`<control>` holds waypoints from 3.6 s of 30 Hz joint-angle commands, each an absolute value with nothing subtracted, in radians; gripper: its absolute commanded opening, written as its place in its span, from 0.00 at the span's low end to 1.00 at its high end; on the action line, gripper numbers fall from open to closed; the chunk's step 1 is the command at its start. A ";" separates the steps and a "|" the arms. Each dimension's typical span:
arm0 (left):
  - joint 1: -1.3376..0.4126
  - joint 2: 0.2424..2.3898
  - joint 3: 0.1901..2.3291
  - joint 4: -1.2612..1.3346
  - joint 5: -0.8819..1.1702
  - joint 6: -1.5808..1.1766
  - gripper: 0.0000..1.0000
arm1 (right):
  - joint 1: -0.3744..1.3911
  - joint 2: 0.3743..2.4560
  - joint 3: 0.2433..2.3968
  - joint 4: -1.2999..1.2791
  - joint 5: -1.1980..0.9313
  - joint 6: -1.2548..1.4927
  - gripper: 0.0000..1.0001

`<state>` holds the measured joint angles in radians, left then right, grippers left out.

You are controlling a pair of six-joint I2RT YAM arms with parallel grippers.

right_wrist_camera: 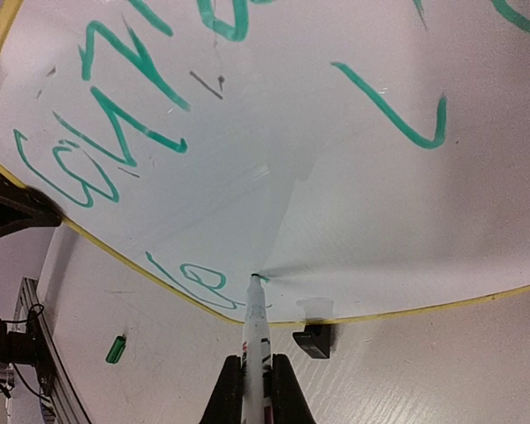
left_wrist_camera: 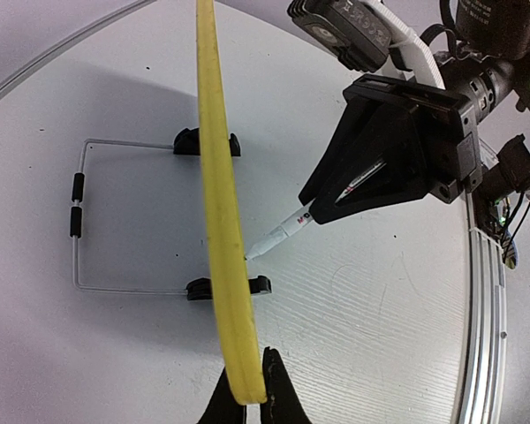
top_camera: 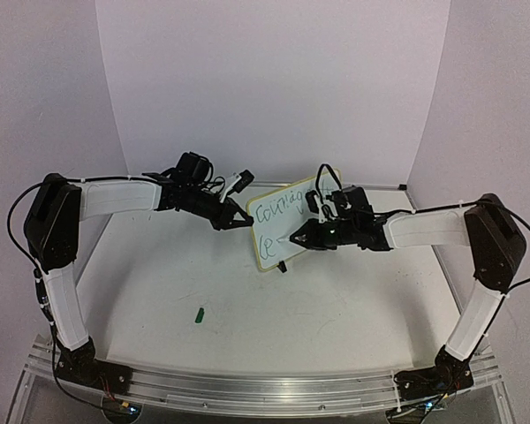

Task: Write a sentence on the whiteboard

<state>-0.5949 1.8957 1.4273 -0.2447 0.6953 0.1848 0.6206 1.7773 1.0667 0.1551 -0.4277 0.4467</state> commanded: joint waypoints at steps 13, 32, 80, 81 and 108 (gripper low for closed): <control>-0.613 1.904 1.450 -0.308 0.716 0.193 0.00 | 0.616 1.838 1.082 0.175 -0.447 0.408 0.00; -0.612 1.904 1.450 -0.308 0.718 0.193 0.00 | 0.615 1.751 1.111 0.152 -0.353 0.423 0.00; -0.612 1.897 1.450 -0.311 0.719 0.192 0.00 | 0.615 1.751 1.069 0.089 -0.294 0.414 0.00; -0.612 1.897 1.450 -0.311 0.719 0.193 0.00 | 0.615 1.738 1.064 0.089 -0.291 0.415 0.00; -0.612 1.898 1.450 -0.311 0.718 0.194 0.00 | 0.595 1.772 1.135 0.090 -0.354 0.399 0.00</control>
